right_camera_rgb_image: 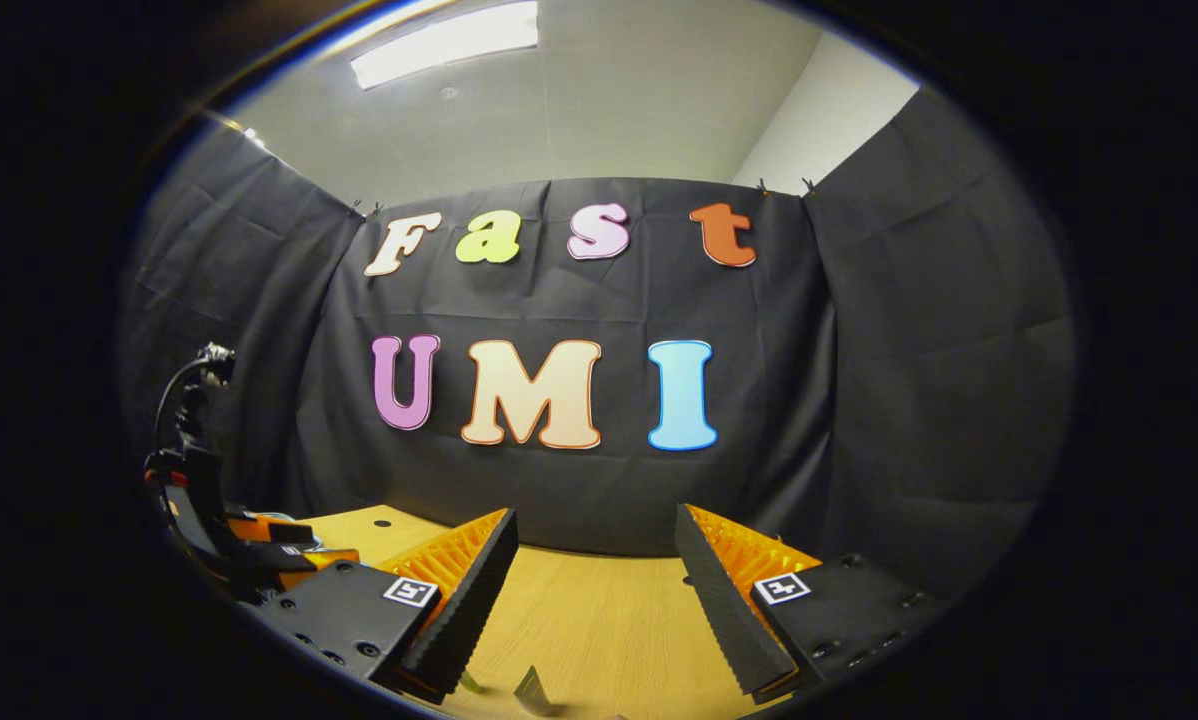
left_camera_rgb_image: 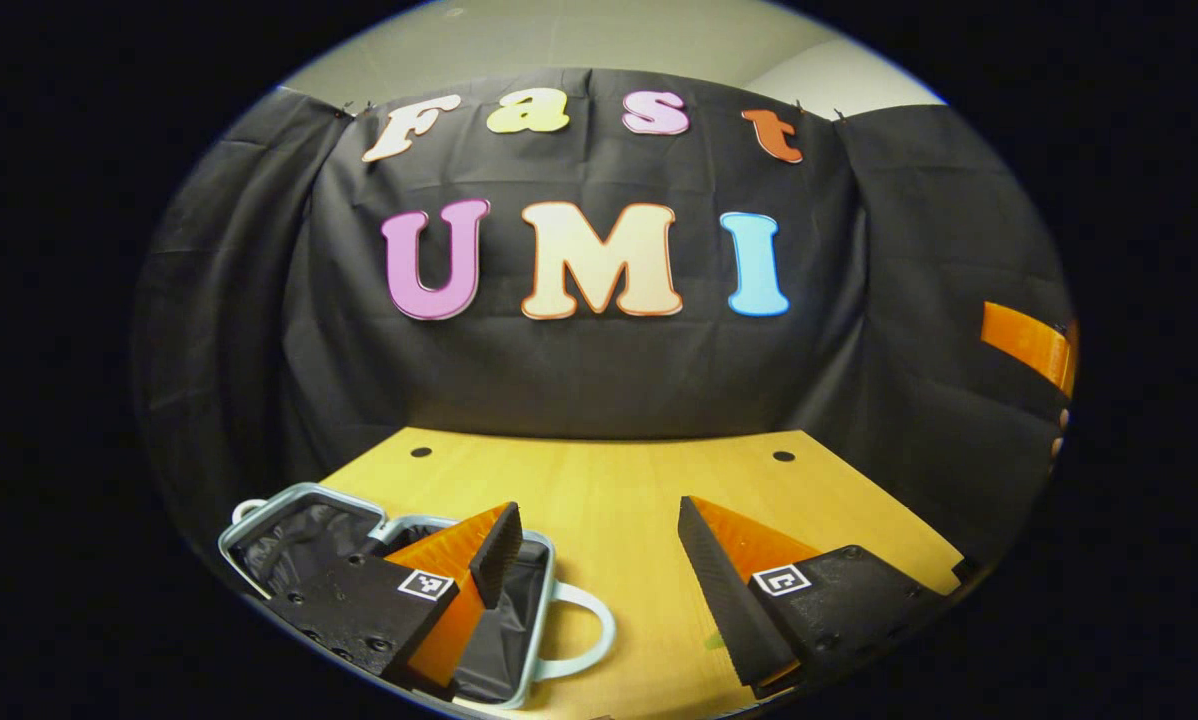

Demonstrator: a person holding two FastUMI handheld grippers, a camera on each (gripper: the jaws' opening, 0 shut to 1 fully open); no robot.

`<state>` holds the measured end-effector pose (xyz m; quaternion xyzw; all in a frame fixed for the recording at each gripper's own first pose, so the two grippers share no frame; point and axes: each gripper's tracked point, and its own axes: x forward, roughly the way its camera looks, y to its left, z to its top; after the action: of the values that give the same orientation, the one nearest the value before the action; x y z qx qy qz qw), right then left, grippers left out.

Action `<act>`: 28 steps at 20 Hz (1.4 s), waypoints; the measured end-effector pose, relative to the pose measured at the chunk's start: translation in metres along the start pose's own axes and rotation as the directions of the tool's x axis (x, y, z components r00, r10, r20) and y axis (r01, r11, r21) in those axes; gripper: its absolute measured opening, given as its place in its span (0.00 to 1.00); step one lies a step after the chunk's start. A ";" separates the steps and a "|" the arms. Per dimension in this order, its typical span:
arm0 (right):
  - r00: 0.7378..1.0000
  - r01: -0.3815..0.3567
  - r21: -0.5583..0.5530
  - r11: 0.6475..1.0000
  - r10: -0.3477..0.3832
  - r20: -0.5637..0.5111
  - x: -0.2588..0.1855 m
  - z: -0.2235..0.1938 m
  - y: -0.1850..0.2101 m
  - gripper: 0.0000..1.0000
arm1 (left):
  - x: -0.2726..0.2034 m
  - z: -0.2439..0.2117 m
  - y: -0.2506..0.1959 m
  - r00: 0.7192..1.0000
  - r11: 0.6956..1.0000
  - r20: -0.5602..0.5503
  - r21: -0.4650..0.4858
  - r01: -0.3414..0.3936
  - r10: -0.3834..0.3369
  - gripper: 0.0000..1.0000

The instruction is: First open the suitcase, pack the skin care products into it, and then close the suitcase.

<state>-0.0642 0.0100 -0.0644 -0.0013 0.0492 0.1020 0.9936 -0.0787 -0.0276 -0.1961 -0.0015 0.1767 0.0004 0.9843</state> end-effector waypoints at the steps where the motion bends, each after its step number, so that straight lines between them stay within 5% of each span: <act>1: 1.000 -0.006 -0.001 1.000 0.006 -0.019 0.000 -0.006 0.001 0.98 | 0.002 -0.008 -0.008 1.000 1.000 -0.016 -0.007 0.023 -0.023 0.93; 9: 0.998 -0.010 -0.054 0.999 0.007 -0.067 -0.007 -0.022 -0.009 0.99 | 0.012 -0.071 -0.071 0.982 0.989 -0.117 -0.005 0.147 -0.147 0.87; 11: 0.997 0.001 -0.063 0.998 -0.006 -0.074 -0.008 -0.022 -0.017 0.99 | 0.016 -0.084 -0.080 0.976 0.987 -0.145 0.004 0.162 -0.159 0.79; 21: 0.993 0.024 -0.128 0.991 -0.038 -0.113 -0.019 -0.035 -0.035 0.99 | 0.027 -0.167 -0.108 0.933 0.979 -0.303 0.008 0.206 -0.194 0.74; 24: 0.992 0.015 -0.144 0.989 -0.033 -0.118 -0.024 -0.038 -0.033 0.99 | 0.033 -0.181 -0.107 0.925 0.980 -0.333 0.010 0.197 -0.183 0.54; 26: 0.992 0.006 -0.150 0.989 -0.025 -0.120 -0.025 -0.039 -0.030 0.99 | 0.033 -0.186 -0.106 0.922 0.982 -0.346 0.009 0.187 -0.172 0.27; 28: 0.993 -0.004 -0.147 0.989 -0.014 -0.121 -0.026 -0.041 -0.026 0.99 | 0.036 -0.186 -0.109 0.917 0.979 -0.347 -0.010 0.204 -0.195 0.18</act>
<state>-0.0884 -0.0216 -0.1024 -0.0810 0.1019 0.1024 0.9862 -0.1096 -0.1370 -0.3822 -0.0067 0.3459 -0.1023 0.9326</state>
